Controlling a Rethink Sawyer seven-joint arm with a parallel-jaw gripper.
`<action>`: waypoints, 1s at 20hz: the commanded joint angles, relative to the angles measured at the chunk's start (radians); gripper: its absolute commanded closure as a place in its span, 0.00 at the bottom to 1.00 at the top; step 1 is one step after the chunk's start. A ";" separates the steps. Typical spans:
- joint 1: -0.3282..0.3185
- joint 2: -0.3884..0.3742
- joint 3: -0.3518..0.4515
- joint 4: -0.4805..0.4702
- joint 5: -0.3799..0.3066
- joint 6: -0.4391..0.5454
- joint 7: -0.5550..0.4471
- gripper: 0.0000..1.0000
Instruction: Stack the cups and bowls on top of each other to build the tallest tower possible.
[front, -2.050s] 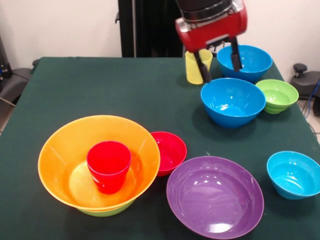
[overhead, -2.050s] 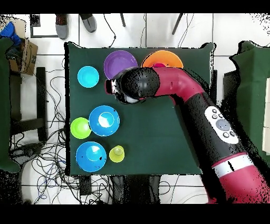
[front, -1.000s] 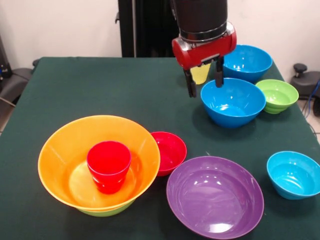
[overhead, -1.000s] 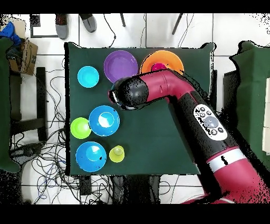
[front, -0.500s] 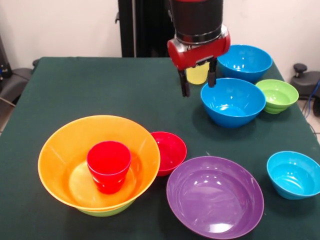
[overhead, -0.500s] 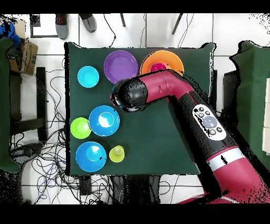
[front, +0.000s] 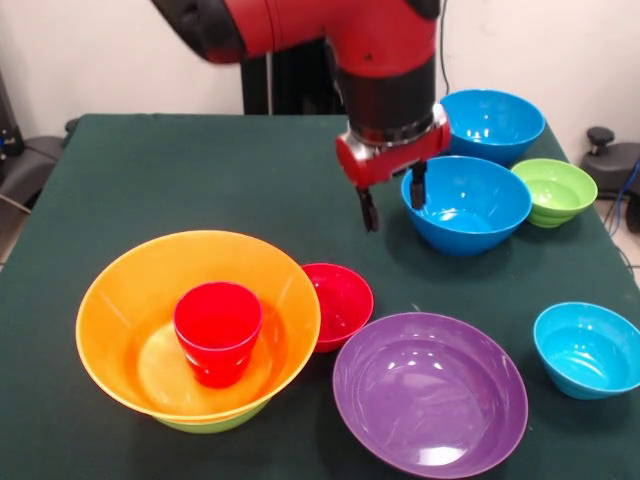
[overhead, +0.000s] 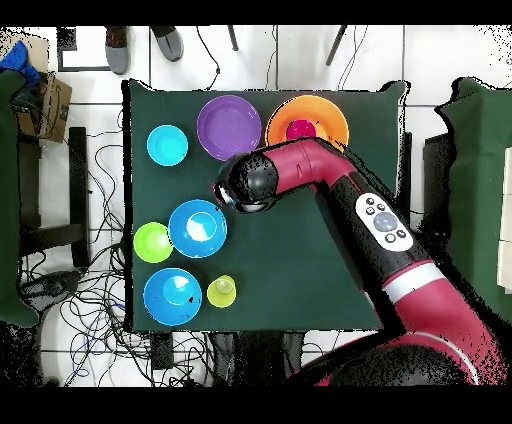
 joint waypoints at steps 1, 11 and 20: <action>0.002 0.134 -0.015 -0.092 -0.057 0.129 -0.418 0.00; -0.009 0.160 -0.006 -0.102 -0.006 0.193 -0.434 0.00; -0.022 0.096 0.025 -0.053 0.045 0.262 -0.413 0.00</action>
